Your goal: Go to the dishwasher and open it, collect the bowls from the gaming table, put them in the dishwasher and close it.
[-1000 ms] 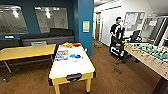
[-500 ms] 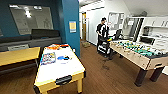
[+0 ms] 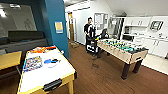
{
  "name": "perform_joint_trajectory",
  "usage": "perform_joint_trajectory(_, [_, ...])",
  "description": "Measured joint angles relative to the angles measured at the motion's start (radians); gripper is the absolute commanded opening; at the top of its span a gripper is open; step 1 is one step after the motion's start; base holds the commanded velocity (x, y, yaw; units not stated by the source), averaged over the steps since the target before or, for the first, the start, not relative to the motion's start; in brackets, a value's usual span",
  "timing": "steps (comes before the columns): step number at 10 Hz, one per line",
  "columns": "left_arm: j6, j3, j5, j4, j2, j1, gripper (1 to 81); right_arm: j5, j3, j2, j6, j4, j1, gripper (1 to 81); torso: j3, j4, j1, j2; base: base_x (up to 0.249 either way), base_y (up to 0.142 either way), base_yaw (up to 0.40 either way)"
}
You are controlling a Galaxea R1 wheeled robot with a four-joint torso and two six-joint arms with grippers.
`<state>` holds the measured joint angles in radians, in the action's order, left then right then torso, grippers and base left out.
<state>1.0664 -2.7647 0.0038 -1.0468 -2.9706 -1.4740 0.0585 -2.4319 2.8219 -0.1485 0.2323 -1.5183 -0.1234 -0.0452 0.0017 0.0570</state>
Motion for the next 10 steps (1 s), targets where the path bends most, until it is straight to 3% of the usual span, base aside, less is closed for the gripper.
perform_joint_trajectory(10, [0.0,-0.003,0.0,0.0,-0.015,0.002,1.0,0.0,-0.019,0.019,0.0,-0.001,0.0,1.0,0.0,0.0,0.0,0.0,0.0,0.0,-0.386])
